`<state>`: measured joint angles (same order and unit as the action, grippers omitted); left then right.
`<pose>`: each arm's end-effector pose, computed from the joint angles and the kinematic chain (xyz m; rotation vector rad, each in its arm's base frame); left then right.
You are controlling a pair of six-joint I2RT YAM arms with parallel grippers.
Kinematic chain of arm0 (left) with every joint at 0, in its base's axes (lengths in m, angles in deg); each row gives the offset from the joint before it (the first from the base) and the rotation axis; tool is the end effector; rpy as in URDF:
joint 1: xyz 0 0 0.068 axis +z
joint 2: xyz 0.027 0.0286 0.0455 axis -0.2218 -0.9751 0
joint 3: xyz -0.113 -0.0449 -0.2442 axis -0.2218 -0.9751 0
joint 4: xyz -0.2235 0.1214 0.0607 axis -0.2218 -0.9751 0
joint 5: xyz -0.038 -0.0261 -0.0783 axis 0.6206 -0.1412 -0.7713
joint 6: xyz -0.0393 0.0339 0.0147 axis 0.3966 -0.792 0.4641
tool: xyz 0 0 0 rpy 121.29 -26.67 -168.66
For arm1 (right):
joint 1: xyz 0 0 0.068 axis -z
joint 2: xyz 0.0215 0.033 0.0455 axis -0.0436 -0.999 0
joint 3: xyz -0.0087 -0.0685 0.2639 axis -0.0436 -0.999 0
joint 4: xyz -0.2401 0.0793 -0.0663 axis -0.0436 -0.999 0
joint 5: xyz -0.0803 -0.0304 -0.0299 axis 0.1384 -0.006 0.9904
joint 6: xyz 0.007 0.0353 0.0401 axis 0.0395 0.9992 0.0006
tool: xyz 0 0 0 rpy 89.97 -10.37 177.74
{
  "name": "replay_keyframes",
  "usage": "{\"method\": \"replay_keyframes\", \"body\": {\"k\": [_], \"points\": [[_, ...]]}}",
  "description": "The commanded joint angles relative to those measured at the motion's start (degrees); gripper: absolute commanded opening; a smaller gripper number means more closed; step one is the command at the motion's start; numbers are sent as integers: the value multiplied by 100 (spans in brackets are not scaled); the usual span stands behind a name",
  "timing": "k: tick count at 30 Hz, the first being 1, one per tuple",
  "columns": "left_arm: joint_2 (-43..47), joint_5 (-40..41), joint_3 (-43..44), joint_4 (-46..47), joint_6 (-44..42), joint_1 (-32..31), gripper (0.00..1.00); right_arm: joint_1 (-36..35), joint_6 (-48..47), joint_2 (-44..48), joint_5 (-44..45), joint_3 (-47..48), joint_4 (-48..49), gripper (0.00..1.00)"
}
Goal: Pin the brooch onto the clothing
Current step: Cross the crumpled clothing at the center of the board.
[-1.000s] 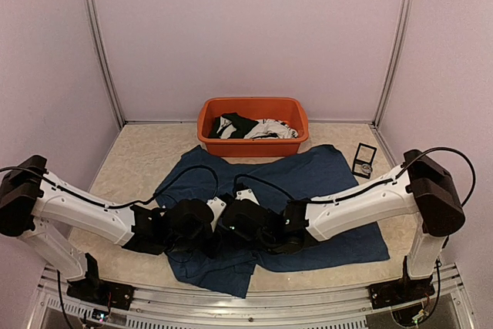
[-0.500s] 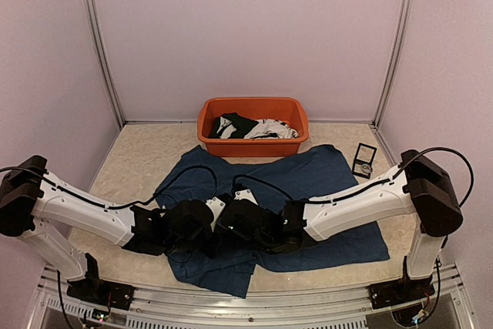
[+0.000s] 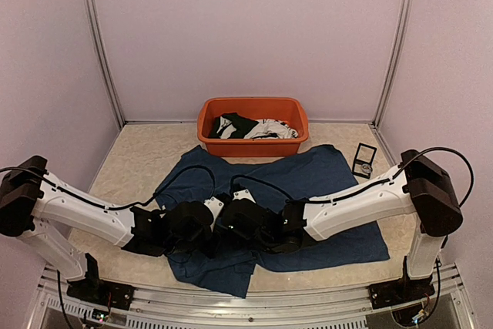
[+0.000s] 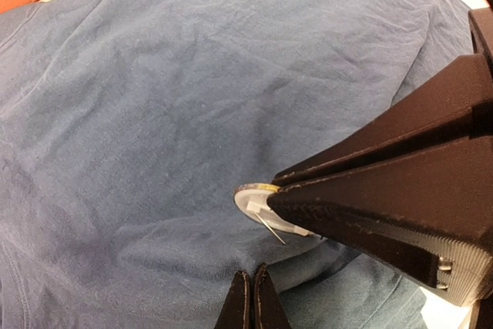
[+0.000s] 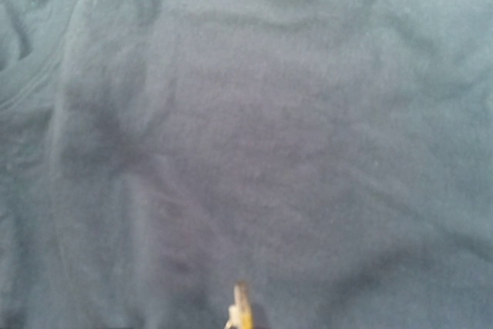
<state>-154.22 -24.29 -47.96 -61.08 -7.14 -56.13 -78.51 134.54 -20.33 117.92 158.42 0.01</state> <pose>0.1133 -0.2625 0.1539 0.7540 2.1988 -0.4438 0.1129 0.3838 0.1693 -0.3810 2.3279 0.4726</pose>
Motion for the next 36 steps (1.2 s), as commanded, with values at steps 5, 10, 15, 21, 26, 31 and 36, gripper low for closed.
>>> {"method": "replay_keyframes", "body": {"k": [5,10,15,21,26,31,36], "points": [[-56,44,-1,186,-19,-14,0,-241,-738,143,-593,-195,568,0],[-109,51,25,194,-27,-13,0,-253,-968,330,-854,-402,787,0],[-119,45,25,198,-28,-13,0,-259,-1240,476,-1156,-539,1043,0],[-115,44,16,174,-19,-14,0,-283,-1444,529,-1361,-573,1221,0],[-103,54,7,178,-12,-13,0,-318,-1564,523,-1505,-591,1287,0],[-81,-14,-1,238,-38,-29,0,-319,-1103,410,-663,-296,632,0],[-108,15,-2,283,-46,-40,0,-319,-1202,481,-784,-292,913,0]]}}
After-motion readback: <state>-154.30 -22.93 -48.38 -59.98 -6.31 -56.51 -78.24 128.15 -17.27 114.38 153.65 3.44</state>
